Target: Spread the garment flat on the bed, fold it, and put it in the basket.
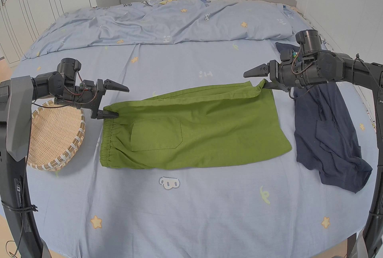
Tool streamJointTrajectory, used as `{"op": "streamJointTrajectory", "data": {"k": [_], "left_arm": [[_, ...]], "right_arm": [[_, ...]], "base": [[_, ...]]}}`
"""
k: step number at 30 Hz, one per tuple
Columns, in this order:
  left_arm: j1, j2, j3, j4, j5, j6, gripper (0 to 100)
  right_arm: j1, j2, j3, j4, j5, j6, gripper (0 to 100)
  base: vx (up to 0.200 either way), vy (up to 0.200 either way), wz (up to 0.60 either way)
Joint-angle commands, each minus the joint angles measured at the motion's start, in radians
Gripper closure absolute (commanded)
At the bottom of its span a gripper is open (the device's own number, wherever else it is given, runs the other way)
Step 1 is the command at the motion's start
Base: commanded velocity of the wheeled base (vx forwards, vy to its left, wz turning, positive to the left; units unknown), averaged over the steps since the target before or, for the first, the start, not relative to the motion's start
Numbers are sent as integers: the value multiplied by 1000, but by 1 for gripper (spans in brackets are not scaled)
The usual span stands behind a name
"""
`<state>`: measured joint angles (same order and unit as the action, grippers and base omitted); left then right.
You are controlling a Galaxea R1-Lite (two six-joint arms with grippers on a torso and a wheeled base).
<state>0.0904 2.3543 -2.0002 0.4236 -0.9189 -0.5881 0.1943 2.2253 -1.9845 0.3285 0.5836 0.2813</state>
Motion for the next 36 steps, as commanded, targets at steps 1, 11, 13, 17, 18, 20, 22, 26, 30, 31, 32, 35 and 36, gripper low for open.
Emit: {"op": "streamJointTrajectory", "data": {"k": [1,11,13,17,18,20,22,26,30,31,32,35,36], "left_arm": [[3,-29,0,6,2,-1,0],[-31,-148,5,18,2,2,0],[-41,-167,20,18,2,4,0],[-64,-176,41,15,0,7,0],[-89,-171,47,12,2,7,0],[-129,-167,55,10,2,7,0],[-176,-155,47,3,2,7,0],[-262,-87,1,-43,22,-1,0],[-371,-7,0,-43,175,-4,0],[-390,8,0,-39,204,-9,0],[-399,20,0,-36,216,-12,0],[-405,66,0,-42,229,-22,0],[-406,69,0,-42,229,-22,0]], "right_arm": [[-1,0,-14,-6,2,26,0],[5,62,-16,-16,4,157,0],[5,60,-16,-37,8,231,0],[2,59,-16,-85,38,328,0],[4,56,-16,-88,48,340,0],[5,53,-16,-88,51,343,0],[13,50,-16,-88,51,348,0],[24,25,-16,-80,51,348,0],[27,-9,-16,-78,50,345,0],[25,-19,-16,-78,50,343,0],[24,-26,-16,-80,50,342,0],[22,-32,-16,-82,50,338,0],[22,-32,-16,-80,50,338,0]], "base": [[0,0,0],[0,0,0],[0,0,0],[0,0,0],[0,0,0],[0,0,0],[0,0,0],[0,0,0],[0,0,0],[0,0,0],[0,0,0],[0,0,0],[0,0,0]]}}
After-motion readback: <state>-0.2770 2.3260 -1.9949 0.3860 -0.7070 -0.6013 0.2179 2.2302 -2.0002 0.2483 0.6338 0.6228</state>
